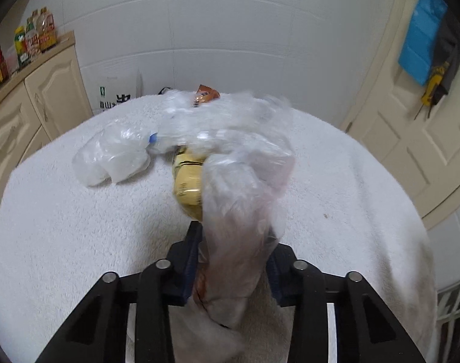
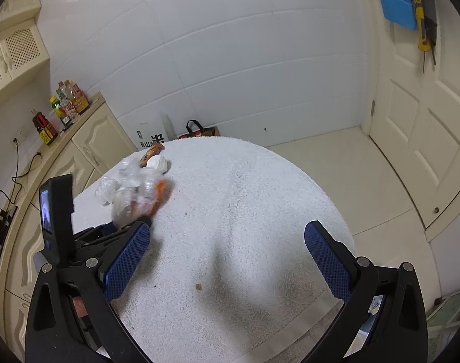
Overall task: Collect trash
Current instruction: 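Move both tools back to the table, then grasp the large clear plastic bag with the left tool while the right tool grasps a small clear bag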
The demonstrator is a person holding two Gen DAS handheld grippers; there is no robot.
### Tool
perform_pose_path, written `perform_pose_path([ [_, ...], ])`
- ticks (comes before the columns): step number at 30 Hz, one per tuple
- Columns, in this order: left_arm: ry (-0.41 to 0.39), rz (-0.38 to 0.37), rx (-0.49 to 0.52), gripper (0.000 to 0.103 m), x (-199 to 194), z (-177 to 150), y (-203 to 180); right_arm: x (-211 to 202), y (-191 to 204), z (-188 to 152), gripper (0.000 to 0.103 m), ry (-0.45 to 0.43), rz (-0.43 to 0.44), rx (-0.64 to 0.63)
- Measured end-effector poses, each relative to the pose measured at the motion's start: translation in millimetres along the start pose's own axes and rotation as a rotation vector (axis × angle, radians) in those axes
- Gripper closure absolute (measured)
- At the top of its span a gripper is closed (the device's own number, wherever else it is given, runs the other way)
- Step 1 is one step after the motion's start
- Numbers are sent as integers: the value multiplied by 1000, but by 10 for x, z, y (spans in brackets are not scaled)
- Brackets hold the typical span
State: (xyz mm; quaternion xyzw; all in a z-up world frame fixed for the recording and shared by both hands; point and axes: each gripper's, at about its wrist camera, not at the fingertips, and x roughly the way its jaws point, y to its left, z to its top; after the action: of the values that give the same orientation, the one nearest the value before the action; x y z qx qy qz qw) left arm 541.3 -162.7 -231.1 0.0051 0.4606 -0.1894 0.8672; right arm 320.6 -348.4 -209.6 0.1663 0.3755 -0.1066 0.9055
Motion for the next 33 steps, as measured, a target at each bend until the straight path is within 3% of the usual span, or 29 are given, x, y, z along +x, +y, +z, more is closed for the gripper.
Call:
perform_pose_path([
  [4,-2,-37,-45,73,-127,-149,109,-21,54,-18,0,4,9,-8],
  [12,-41,-37,-96,73,-426,-384,323,41,284,-100,0,25,32,-41],
  [20,-49,-54,-79,73,-807,-633,451,211,635,-158,0,62,73,-91],
  [27,-87,29,-149,73,-1147,-919,761,466,969,-222,0,105,115,-135],
  [33,-120,123,-241,73,-1248,-887,1162,809,1435,-242,0,139,173,-201],
])
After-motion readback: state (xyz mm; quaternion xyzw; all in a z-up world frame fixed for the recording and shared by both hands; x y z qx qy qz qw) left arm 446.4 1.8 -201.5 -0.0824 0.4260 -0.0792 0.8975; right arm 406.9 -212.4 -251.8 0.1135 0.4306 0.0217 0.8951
